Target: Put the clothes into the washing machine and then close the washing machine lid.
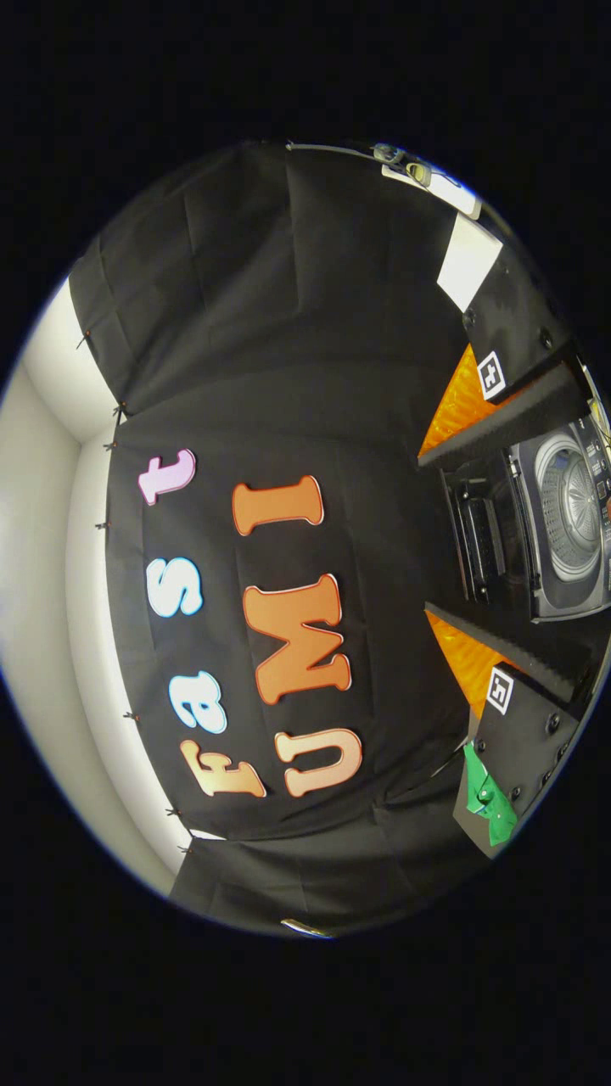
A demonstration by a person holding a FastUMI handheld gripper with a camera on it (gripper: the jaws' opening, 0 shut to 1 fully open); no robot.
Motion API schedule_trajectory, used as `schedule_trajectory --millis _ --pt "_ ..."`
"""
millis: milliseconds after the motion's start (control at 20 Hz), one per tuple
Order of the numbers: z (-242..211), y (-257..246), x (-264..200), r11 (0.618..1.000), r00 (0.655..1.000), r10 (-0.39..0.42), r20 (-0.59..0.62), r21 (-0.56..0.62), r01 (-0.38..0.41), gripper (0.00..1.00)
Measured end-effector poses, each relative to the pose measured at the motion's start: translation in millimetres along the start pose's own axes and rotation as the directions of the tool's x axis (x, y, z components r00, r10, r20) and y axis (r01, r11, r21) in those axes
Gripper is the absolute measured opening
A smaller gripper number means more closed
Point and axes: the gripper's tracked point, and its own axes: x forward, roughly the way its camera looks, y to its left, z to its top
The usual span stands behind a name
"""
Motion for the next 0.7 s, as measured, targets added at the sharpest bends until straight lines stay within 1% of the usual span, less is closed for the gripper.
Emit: schedule_trajectory --millis 200,350,500,700 --pt "-18 40 11 0.997 0.996 0.077 -0.043 -0.019 -0.077 0.98" --pt "-33 77 21 0.988 0.986 0.147 -0.079 -0.032 -0.15 0.98" --pt "-47 116 27 0.973 0.97 0.217 -0.11 -0.05 -0.223 0.99" --pt "-69 165 29 0.949 0.939 0.302 -0.162 -0.045 -0.313 0.99"
